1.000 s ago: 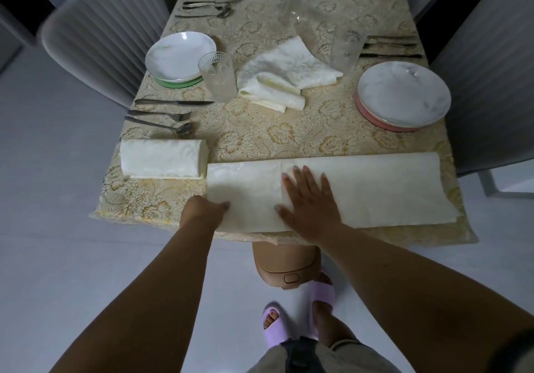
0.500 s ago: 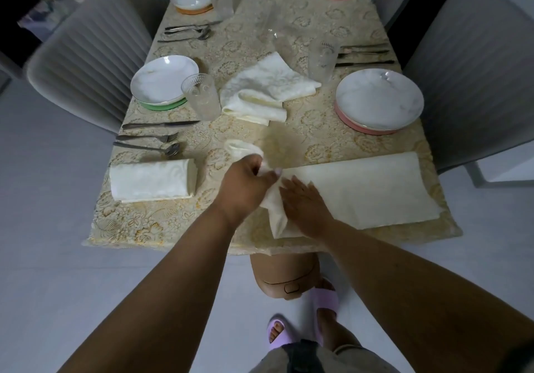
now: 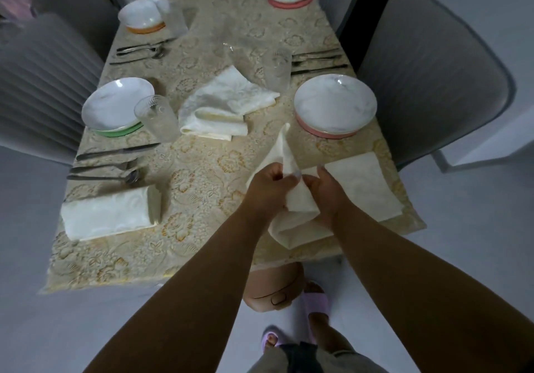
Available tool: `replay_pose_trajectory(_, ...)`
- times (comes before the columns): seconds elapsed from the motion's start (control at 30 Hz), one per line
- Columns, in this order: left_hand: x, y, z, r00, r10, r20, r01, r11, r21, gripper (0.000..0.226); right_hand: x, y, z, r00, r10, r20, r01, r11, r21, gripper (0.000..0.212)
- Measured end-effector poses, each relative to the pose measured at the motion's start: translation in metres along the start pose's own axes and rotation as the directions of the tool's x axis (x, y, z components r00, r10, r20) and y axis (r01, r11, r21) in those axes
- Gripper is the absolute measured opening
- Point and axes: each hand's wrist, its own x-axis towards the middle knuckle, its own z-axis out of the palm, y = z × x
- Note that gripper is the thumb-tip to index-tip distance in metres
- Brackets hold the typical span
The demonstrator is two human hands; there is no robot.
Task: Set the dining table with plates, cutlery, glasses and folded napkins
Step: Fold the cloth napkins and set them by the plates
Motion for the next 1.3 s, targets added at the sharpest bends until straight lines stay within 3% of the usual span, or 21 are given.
replay_pose_trajectory(0.07, 0.003, -0.005, 0.011, 1.000, -0.003, 0.008, 0.003, 1.000, 0.019, 0.017, 0.001, -0.005, -0.017, 1.000, -0.001, -0.008, 0.001, 0.999, 0.039, 0.077)
replay_pose_trajectory(0.2, 0.010, -0.017, 0.032, 0.999, 0.032, 0.019, -0.033, 0.994, 0.100, 0.018, -0.004, -0.019, -0.039, 0.998, -0.039, -0.058, 0.032, 0.992, -0.126, 0.074)
replay_pose_trajectory(0.4, 0.016, -0.033, 0.048, 0.990, 0.120, 0.077, -0.141, 0.911, 0.388, 0.018, -0.007, -0.031, -0.047, 0.984, -0.118, -0.132, 0.046, 0.890, -0.453, 0.057)
replay_pose_trajectory(0.53, 0.014, -0.042, 0.050, 0.976, 0.132, 0.172, -0.199, 0.861, 0.468, 0.016, -0.001, -0.034, -0.040, 0.970, -0.158, -0.183, 0.019, 0.804, -0.595, 0.043)
replay_pose_trajectory(0.6, 0.014, -0.047, 0.048, 0.968, 0.131, 0.216, -0.222, 0.848, 0.482, 0.013, 0.003, -0.034, -0.036, 0.966, -0.170, -0.195, 0.013, 0.786, -0.618, 0.052)
replay_pose_trajectory(0.7, 0.012, -0.052, 0.045, 0.962, 0.131, 0.241, -0.242, 0.816, 0.525, 0.018, 0.009, -0.037, -0.029, 0.974, -0.143, -0.174, 0.012, 0.804, -0.594, 0.088)
replay_pose_trajectory(0.8, 0.009, -0.052, 0.044, 0.955, 0.171, 0.242, -0.281, 0.784, 0.554, 0.016, 0.016, -0.036, -0.035, 0.941, -0.248, -0.230, -0.035, 0.605, -0.795, 0.083)
replay_pose_trajectory(0.83, 0.010, -0.050, 0.040, 0.953, 0.225, 0.201, -0.300, 0.771, 0.561, 0.013, 0.017, -0.036, -0.039, 0.922, -0.299, -0.245, -0.060, 0.516, -0.855, 0.074)
replay_pose_trajectory(0.9, 0.018, -0.045, 0.025, 0.922, 0.385, 0.053, -0.340, 0.733, 0.589, 0.012, 0.018, -0.035, -0.048, 0.902, -0.343, -0.263, -0.097, 0.433, -0.896, 0.059)
replay_pose_trajectory(1.0, 0.045, -0.035, -0.002, 0.888, 0.455, -0.062, -0.294, 0.667, 0.685, 0.034, 0.016, -0.036, -0.058, 0.911, -0.303, -0.281, -0.120, 0.456, -0.882, 0.059)
replay_pose_trajectory(1.13, 0.079, -0.028, -0.016, 0.953, 0.296, 0.066, -0.241, 0.607, 0.757, 0.045, 0.015, -0.038, -0.069, 0.920, -0.266, -0.288, -0.101, 0.549, -0.829, 0.056)
replay_pose_trajectory(1.3, 0.092, -0.029, -0.017, 0.939, 0.306, 0.158, -0.299, 0.495, 0.815, 0.037, 0.016, -0.036, -0.084, 0.904, -0.272, -0.329, -0.105, 0.604, -0.790, 0.061)
